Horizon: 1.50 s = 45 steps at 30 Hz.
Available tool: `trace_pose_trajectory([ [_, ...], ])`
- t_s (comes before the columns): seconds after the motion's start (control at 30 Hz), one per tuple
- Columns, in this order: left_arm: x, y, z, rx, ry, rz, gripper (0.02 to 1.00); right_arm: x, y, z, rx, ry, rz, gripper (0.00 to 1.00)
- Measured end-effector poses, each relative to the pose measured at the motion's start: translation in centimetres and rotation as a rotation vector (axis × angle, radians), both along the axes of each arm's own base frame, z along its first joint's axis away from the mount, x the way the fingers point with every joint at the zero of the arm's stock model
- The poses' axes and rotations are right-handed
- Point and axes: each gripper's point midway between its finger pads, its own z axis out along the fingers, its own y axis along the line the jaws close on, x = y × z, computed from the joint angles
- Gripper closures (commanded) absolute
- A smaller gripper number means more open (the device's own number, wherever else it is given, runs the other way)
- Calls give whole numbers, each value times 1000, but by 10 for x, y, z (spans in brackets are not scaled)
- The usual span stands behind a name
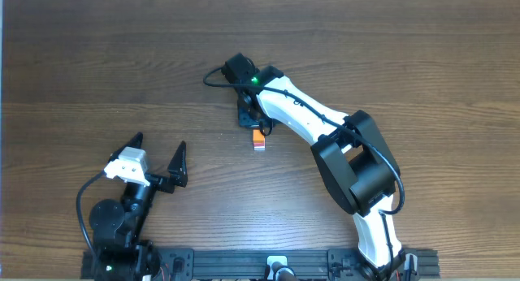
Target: Stack Cubes
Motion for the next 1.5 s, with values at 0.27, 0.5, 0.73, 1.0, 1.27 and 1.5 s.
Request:
trace_pose_trajectory([
  [0.27,0,0,0,0,0,0,18,0,0,0,-1,0,0,993],
  [0.5,0,0,0,0,0,0,18,2,1,8,-3,1,0,989],
  [0.73,0,0,0,0,0,0,18,13,7,24,9,-34,2,991],
  [1.0,0,0,0,0,0,0,18,16,1,48,-33,-35,-3,989],
  [1.27,0,0,0,0,0,0,18,18,0,90,-49,-39,-1,989],
  [1.5,0,0,0,0,0,0,18,-11,-10,108,-100,18,12,991],
])
